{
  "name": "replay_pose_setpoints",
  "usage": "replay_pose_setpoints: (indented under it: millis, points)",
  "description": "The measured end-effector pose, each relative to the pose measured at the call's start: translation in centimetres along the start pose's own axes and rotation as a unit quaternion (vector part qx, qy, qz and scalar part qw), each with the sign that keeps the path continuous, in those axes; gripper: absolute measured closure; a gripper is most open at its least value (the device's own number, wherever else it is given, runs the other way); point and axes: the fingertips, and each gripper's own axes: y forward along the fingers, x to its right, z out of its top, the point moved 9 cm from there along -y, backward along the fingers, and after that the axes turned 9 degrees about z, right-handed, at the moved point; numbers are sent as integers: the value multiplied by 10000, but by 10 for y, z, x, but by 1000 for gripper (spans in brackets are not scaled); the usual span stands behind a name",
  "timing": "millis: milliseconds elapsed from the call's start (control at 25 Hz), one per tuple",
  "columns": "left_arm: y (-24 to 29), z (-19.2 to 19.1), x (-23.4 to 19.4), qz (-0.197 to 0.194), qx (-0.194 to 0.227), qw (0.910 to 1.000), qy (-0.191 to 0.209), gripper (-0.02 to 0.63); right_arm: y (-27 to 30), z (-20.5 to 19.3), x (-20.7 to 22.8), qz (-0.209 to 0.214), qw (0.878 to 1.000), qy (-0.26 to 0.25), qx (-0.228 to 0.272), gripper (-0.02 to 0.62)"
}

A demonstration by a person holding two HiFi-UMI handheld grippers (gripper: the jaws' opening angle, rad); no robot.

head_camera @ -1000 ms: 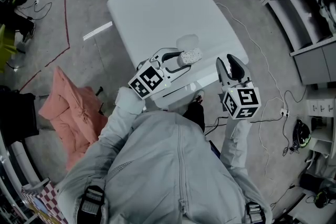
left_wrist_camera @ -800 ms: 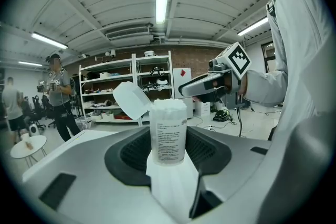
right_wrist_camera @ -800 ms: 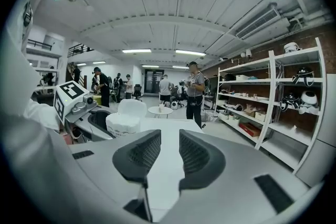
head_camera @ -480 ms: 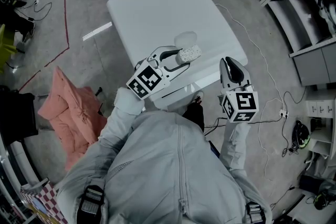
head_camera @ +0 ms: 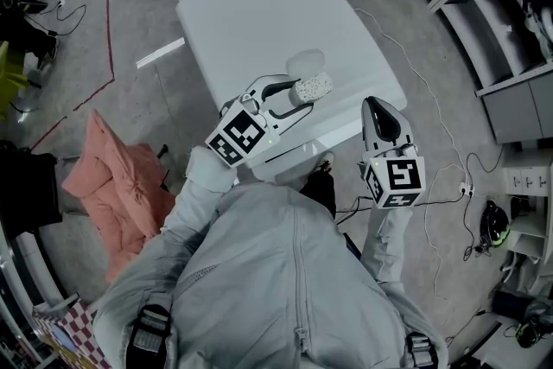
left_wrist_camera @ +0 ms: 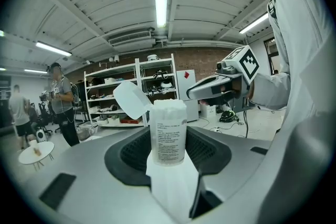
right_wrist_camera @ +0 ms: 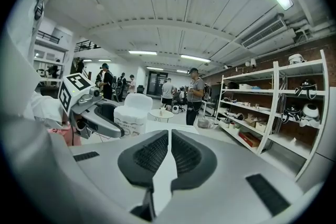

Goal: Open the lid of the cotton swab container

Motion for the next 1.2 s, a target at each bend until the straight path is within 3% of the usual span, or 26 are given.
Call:
replay_pose_setpoints:
  millis: [480,1200]
  points:
    - [-9,21,6,-21,236,9996,137,396,-7,12,-7,-13,9997,-255,-14,557]
    - [-6,18,18,-55,172,9997,145,396,-15,2,-6,16,9994,-308,-152,560]
